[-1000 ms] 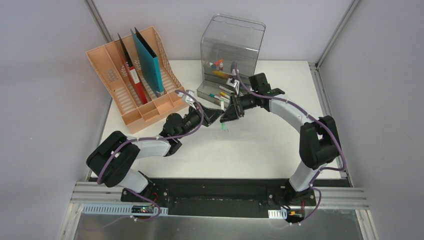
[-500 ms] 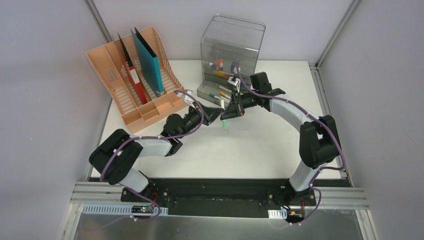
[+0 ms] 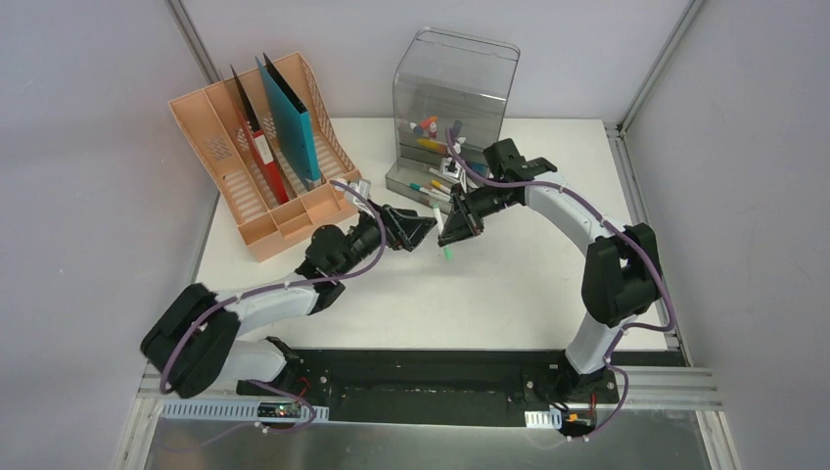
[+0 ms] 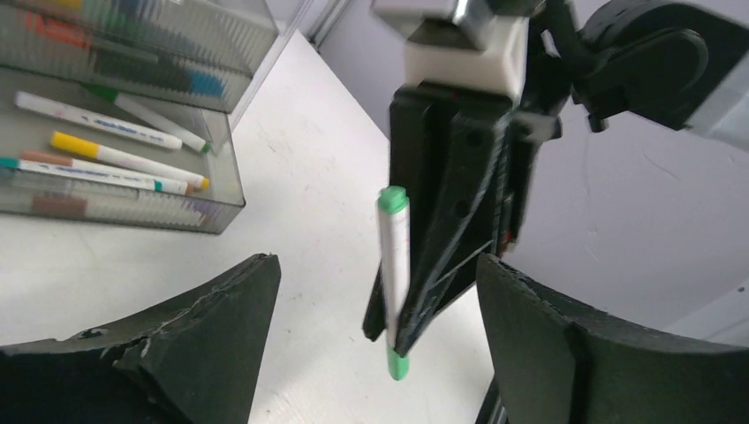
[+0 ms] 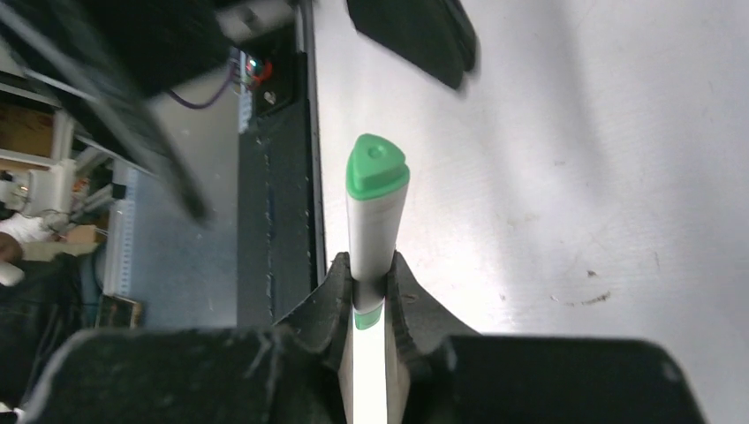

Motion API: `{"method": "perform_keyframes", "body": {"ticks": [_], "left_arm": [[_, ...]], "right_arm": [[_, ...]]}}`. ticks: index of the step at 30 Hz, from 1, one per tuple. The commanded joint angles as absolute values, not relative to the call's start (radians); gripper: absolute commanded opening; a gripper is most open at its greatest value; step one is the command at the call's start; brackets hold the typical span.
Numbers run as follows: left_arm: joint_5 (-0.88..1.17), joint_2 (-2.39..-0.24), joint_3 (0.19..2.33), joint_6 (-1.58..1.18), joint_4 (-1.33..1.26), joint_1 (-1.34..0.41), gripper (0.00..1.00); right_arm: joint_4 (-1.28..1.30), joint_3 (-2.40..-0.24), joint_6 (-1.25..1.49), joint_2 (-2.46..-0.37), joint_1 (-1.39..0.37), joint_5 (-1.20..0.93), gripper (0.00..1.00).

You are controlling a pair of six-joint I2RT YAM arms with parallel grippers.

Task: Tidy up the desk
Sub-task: Pick up the stationery from the center of the board, then place the stationery in the drawer.

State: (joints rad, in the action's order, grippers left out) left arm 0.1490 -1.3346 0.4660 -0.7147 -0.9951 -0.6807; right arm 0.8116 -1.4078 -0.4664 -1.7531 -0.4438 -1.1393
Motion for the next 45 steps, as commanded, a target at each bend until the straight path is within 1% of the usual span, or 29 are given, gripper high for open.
{"method": "perform_keyframes", "body": {"ticks": [1, 3, 4, 9, 13, 18, 21, 30, 45], "left_arm": [[0.108, -1.140, 0.493, -0.471, -0.733, -0.679, 0.89], [0.090, -1.064, 0.509, -0.382, -0.597, -0.680, 0.98], [0.083, -1.028, 0.513, -0.343, -0.525, -0.679, 0.99], [0.028, -0.877, 0.500, -0.218, -0.334, -0.677, 0.99], [-0.006, -0.829, 0.464, -0.190, -0.263, -0.676, 0.99], [-0.034, -0.838, 0.421, -0.217, -0.285, -0.676, 0.99], [-0.034, -0.856, 0.414, -0.228, -0.306, -0.676, 0.99], [-0.037, -0.892, 0.420, -0.218, -0.307, -0.676, 0.99], [-0.046, -0.907, 0.426, -0.218, -0.302, -0.676, 0.99]], "right_arm": [[0.975, -1.444, -0.703, -1.707, -0.443, -1.010, 0.00], [0.988, -1.450, -0.725, -1.703, -0.443, -0.951, 0.00], [0.993, -1.452, -0.733, -1.701, -0.443, -0.913, 0.00], [1.009, -1.491, -0.761, -1.705, -0.443, -0.795, 0.00], [1.067, -1.583, -0.807, -1.726, -0.446, -0.696, 0.00], [1.138, -1.757, -0.817, -1.786, -0.452, -0.573, 0.00], [1.127, -1.814, -0.812, -1.801, -0.466, -0.508, 0.00], [1.106, -1.928, -0.815, -1.852, -0.511, -0.330, 0.00], [1.114, -2.049, -0.804, -1.981, -0.529, -0.198, 0.00]]}}
